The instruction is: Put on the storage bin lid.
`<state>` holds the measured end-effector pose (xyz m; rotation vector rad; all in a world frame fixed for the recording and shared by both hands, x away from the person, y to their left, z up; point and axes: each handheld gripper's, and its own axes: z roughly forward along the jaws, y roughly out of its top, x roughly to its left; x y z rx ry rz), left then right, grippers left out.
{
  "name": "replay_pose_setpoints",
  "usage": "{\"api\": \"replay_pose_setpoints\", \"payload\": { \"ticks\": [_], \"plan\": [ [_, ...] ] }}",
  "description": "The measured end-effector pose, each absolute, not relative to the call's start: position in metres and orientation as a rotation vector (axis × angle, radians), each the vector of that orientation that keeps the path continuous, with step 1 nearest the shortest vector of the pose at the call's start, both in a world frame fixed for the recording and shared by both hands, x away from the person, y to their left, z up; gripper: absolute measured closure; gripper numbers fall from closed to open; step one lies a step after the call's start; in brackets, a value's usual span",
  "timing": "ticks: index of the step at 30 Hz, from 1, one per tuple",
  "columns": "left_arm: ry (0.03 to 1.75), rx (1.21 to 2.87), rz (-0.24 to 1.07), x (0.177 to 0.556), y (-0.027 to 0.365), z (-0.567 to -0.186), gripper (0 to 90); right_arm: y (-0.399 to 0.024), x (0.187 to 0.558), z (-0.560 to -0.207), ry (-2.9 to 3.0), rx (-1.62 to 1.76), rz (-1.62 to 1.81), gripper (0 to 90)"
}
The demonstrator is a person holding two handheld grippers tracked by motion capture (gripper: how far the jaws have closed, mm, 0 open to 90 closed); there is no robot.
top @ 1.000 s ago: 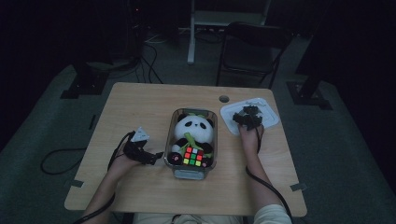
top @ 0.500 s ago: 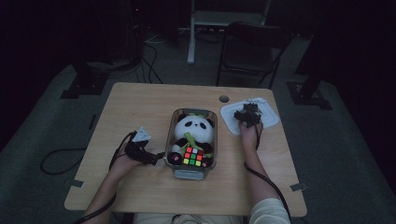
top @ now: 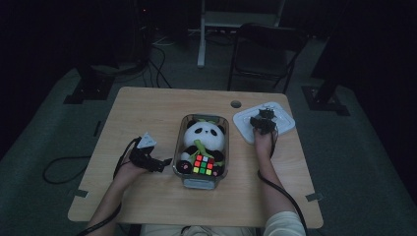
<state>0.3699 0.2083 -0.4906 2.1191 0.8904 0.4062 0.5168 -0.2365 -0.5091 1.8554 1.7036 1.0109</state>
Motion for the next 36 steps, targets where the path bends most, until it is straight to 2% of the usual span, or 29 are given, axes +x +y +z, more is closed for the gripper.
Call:
{"api": "replay_pose_setpoints", "payload": {
  "ticks": [13, 19, 27, 36],
  "plan": [
    [0.896, 2.111, 0.407, 0.37, 0.208, -0.489, 0.9, -0.253, 0.474, -0.506, 2.123, 1.656, 1.216, 70.6],
    [0.884, 2.112, 0.407, 0.371, 0.203, -0.487, 0.9, -0.259, 0.455, -0.506, 2.288, 1.542, 1.257, 70.6],
    [0.876, 2.107, 0.413, 0.371, 0.199, -0.483, 0.9, -0.268, 0.442, -0.509, 2.302, 1.555, 1.223, 67.3],
    [0.886, 2.105, 0.421, 0.372, 0.198, -0.484, 0.9, -0.259, 0.425, -0.496, 1.972, 1.737, 1.078, 25.1]
  ]
}}
